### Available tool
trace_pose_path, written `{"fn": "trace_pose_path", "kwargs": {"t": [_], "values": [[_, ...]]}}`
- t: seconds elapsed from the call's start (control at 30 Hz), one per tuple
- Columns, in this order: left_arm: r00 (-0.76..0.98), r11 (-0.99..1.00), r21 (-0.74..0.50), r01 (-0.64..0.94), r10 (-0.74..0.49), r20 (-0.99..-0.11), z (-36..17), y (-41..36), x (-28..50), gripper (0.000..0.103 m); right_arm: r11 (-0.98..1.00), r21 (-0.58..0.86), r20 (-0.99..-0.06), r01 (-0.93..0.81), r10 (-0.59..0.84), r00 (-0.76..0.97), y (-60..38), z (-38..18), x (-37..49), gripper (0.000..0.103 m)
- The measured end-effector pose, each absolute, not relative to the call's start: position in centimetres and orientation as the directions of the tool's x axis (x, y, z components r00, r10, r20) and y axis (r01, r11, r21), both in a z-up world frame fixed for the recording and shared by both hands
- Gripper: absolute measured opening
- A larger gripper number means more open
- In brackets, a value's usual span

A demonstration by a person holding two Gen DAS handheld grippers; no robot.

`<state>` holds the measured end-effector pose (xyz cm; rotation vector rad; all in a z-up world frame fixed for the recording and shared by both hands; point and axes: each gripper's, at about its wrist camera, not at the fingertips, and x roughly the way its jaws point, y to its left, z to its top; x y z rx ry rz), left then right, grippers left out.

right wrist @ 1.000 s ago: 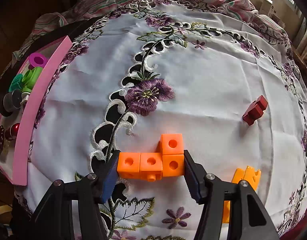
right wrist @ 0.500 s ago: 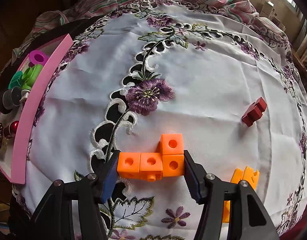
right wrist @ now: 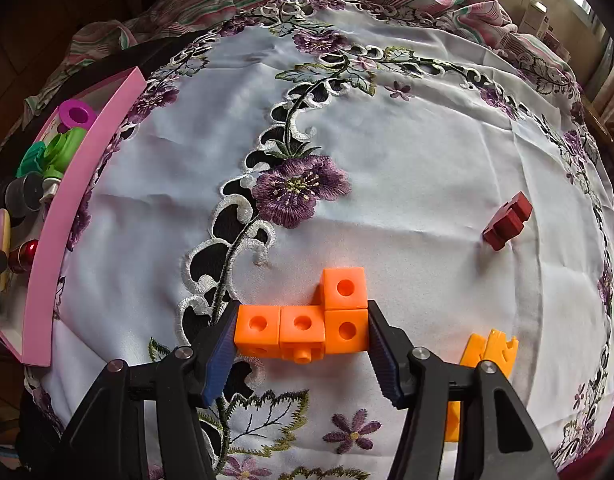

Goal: Organize rigid objects
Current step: 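Open the left gripper to release the purple egg in the tray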

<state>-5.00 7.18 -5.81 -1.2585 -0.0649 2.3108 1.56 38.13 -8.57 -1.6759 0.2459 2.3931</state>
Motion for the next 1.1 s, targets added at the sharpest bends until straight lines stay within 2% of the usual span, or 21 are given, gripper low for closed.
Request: {"fn": "trace_pose_path", "kwargs": {"t": [0.2,0.7,1.1], "values": [[-0.503,-0.880,-0.212,-0.425,0.424,-0.753,-4.5,7.3,-3.7,0.057,-0.965,0.014,-0.940,-0.263,0.077,-0.331,38.2,-8.5,1.7,0.060],[-0.594,-0.917,-0.102,-0.386,0.331,-0.733,-2.4,7.0,-2.1,0.061,-0.968,-0.019,-0.935,-0.250,0.105,-0.337,37.9,-8.2,2.0,0.060],[-0.606,-0.905,-0.094,-0.416,0.353,-0.713,-1.6,7.4,-1.5,0.064,-0.972,0.007,-0.920,-0.233,0.085,-0.382,37.6,-7.4,1.8,0.060]]}}
